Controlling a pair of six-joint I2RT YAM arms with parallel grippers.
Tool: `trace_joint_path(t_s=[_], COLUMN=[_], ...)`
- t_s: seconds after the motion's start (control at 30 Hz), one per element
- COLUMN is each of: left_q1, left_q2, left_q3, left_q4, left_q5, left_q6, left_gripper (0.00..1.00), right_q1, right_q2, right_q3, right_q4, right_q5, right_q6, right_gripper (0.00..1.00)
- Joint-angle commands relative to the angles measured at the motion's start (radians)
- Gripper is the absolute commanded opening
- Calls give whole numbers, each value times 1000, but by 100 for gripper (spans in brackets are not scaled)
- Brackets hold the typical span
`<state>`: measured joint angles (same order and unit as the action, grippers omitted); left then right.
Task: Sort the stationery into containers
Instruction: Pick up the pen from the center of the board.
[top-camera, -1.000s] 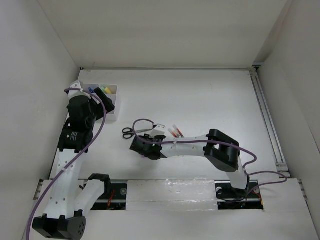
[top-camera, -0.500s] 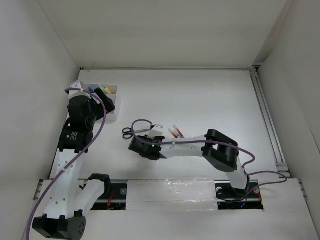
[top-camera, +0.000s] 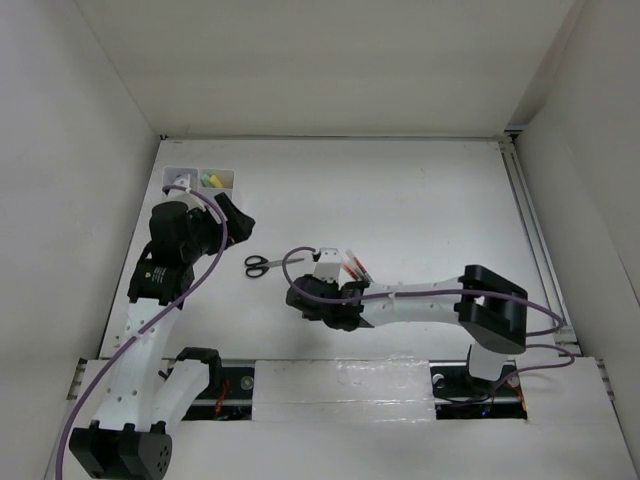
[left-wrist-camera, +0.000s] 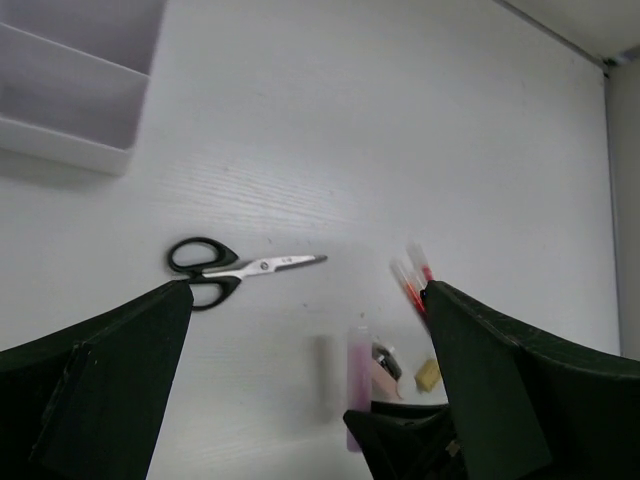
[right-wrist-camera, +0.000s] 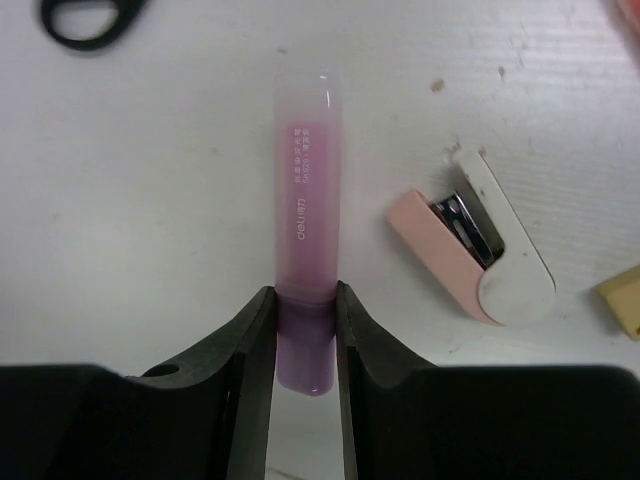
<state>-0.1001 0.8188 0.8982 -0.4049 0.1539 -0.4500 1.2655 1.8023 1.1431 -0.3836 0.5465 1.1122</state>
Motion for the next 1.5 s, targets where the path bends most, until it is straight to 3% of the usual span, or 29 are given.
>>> trace_joint_path(t_s=[0.0, 0.33, 0.57, 0.9, 1.0, 1.03, 1.17, 1.2, 1.27, 1.3, 1.33, 1.47], left_q1=[-1, -1, -1, -1, -1, -1, -1, -1, -1, -1, -1, -1], left_q2=[-24, -24, -15, -15, -26, -26, -35, -35, -35, -35, -35, -4], left_q3=[-38, -104, -136, -209, -229, -229, -229, -229, -219, -210, -193, -142], left_q4=[84, 212, 239, 379, 442, 469, 485, 485, 485, 485, 470, 400], left_q5=[246, 574, 660, 754, 763, 763, 773, 759, 677, 630, 577, 207], left_q6=[-9, -69, -59, -125, -167, -186, -199, -199, -210, -220, -220, -263], left_gripper=[100, 100, 100, 98, 76, 48, 7, 0, 0, 0, 0, 0], right_q1=[15, 15, 15, 15, 15, 15, 15, 15, 15, 15, 15, 15], right_q2=[-112, -276, -334, -376, -385, -385, -385, -385, -385, -385, -396, -431], right_q3=[-28, -148, -97, -49, -49, -49, -59, -59, -59, -59, -74, -123], right_q4=[234, 537, 583, 673, 693, 693, 704, 704, 704, 691, 674, 557], right_q5=[29, -25, -10, -138, -149, -149, -129, -129, -119, -81, -53, 99], right_q6=[-250, -528, -601, -624, -633, -634, -634, -634, -634, -621, -608, -529], right_gripper=[0, 0, 0, 0, 0, 0, 0, 8, 50, 65, 99, 99])
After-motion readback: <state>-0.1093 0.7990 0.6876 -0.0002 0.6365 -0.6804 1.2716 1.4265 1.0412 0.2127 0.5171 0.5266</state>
